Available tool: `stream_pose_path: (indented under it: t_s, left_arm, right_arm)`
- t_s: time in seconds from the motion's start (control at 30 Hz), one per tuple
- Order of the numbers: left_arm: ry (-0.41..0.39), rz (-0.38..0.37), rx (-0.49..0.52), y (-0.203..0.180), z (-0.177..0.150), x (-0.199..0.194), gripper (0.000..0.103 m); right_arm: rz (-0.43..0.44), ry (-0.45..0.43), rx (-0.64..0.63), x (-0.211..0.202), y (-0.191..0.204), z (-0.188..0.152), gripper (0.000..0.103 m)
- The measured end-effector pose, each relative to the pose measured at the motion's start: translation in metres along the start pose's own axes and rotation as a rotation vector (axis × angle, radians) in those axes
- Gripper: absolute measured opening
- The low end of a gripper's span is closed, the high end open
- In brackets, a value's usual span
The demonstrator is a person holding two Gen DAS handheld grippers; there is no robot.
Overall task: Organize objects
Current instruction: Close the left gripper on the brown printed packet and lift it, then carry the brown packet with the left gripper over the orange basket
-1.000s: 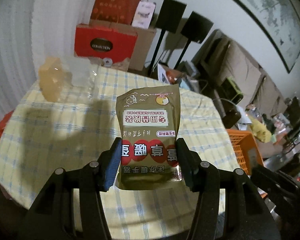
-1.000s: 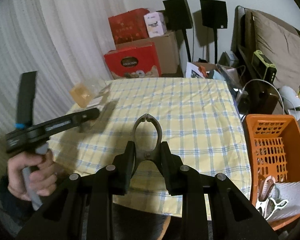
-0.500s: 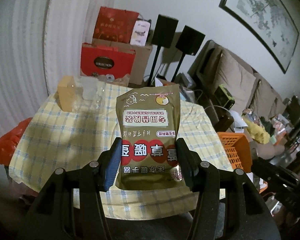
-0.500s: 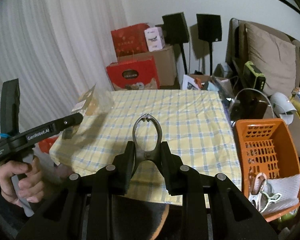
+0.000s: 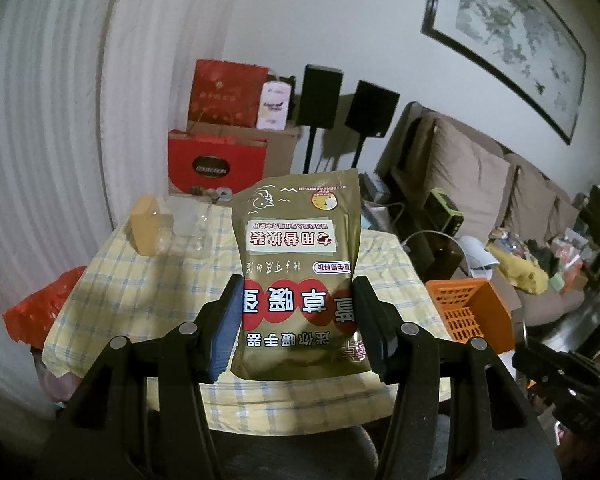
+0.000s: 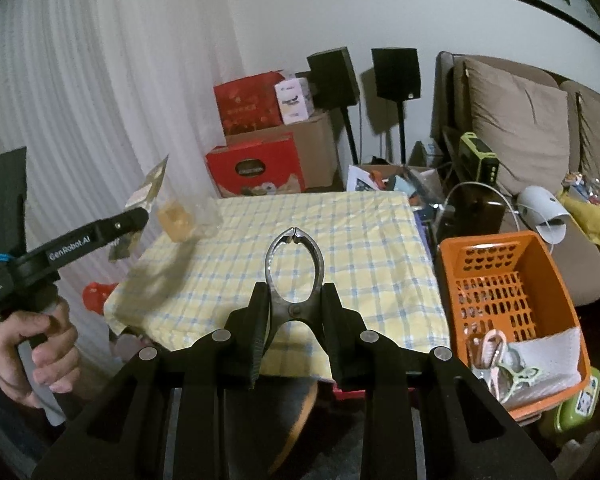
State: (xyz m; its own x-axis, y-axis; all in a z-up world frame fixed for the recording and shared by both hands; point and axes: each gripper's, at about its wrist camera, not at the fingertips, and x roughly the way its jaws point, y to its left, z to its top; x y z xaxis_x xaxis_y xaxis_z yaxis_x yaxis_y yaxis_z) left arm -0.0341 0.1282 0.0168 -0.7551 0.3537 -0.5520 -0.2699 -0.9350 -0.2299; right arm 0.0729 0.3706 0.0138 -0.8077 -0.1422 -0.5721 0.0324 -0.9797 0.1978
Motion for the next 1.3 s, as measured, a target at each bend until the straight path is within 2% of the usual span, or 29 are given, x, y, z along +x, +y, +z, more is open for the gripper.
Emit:
stream_pose_path:
  t_s: [0.3,0.43,0.53,0.67,0.8,0.93,1.13,1.2,1.3]
  left_arm:
    - [0.001,0.0,0.021,-0.015,-0.003,-0.008,0.051]
    - [-0.018,-0.001,0.046,-0.025,-0.002,-0.017,0.051]
    - [-0.029,0.003,0.047,-0.029,-0.003,-0.02,0.051]
    - [-0.025,-0.001,0.047,-0.037,-0.004,-0.019,0.051]
    - [-0.02,0.003,0.071,-0.049,-0.001,-0.022,0.051]
    - [-0.042,0.011,0.084,-0.06,0.0,-0.027,0.051]
    - [-0.038,0.015,0.118,-0.078,-0.007,-0.023,0.051]
    - [-0.042,0.019,0.12,-0.081,-0.01,-0.022,0.051]
    - [-0.034,0.016,0.116,-0.083,-0.016,-0.016,0.051]
  right_arm:
    - [-0.025,-0.02,0.015,-0.024,-0.02,-0.022,0.026]
    - [-0.052,-0.024,-0.018,-0.039,-0.033,-0.033,0.026]
    - [-0.091,-0.014,-0.044,-0.05,-0.045,-0.045,0.026]
    - [-0.097,-0.013,-0.029,-0.062,-0.06,-0.064,0.026]
    - [-0.067,-0.052,-0.033,-0.077,-0.075,-0.074,0.026]
    - [-0.099,-0.086,-0.007,-0.089,-0.098,-0.077,0.026]
    - [-0.098,-0.239,0.097,-0.105,-0.145,-0.088,0.026]
    - [-0.084,-0.24,0.147,-0.1,-0.16,-0.096,0.026]
    - [-0.118,-0.222,0.155,-0.092,-0.169,-0.102,0.026]
